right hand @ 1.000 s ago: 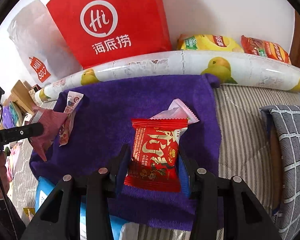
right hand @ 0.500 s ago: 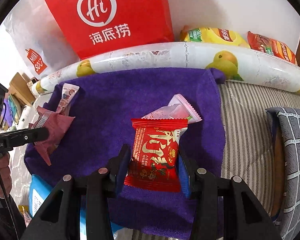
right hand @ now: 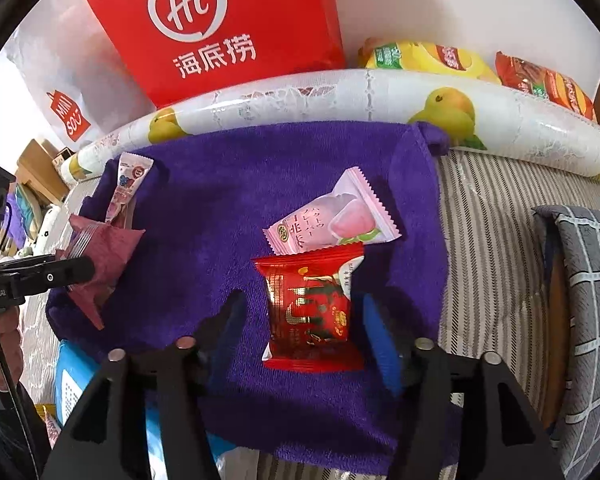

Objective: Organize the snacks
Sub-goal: 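Open the right gripper to drop the red candy while left releases the pink bag onto the towel, then reach the right gripper to the green snack bag and grasp it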

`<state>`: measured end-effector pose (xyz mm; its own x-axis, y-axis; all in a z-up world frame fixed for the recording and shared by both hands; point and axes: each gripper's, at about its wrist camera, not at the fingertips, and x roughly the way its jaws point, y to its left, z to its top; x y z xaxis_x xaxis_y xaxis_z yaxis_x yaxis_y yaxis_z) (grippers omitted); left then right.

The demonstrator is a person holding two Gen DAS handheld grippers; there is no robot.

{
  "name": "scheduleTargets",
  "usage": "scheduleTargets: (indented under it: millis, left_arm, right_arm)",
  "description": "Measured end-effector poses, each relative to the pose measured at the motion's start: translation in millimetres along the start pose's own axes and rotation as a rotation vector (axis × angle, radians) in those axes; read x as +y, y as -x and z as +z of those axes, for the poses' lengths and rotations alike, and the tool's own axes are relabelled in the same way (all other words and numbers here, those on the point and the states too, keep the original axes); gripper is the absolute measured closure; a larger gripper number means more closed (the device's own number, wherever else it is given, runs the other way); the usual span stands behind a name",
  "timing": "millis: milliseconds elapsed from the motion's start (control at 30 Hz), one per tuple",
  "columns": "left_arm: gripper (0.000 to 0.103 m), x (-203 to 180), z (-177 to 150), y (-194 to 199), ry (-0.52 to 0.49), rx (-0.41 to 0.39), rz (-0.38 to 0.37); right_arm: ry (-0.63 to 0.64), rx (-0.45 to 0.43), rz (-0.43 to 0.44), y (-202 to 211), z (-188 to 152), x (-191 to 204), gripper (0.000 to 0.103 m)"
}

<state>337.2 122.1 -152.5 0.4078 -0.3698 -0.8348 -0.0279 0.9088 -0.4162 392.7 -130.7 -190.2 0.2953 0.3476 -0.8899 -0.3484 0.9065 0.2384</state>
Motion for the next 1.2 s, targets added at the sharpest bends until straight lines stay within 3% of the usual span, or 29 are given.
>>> scheduleTargets:
  millis: [67, 267, 500, 667, 933, 1200]
  left_arm:
    - [0.045, 1, -2, 6, -0.004, -0.006, 0.01]
    - [0.044, 3, -10, 24, 0.004, -0.022, 0.047]
    - [0.044, 0, -30, 62, -0.001, -0.068, 0.066]
    - [0.044, -10, -49, 94, -0.024, -0.129, 0.061]
    - [0.044, -35, -83, 126, -0.068, -0.189, 0.08]
    - [0.044, -50, -114, 143, -0.084, -0.245, 0.106]
  right_arm:
    - [-0.012, -0.012, 0.002, 7, -2, -1, 0.038]
    - [-0.031, -0.058, -0.034, 33, -10, 4, 0.038]
    - [-0.042, -0.119, -0.138, 75, -28, 15, 0.037]
    - [-0.055, -0.176, -0.197, 112, -43, 26, 0.021]
    - [-0.021, -0.253, -0.267, 165, -78, 49, 0.017]
    - [0.002, -0.24, -0.235, 180, -114, 57, 0.017]
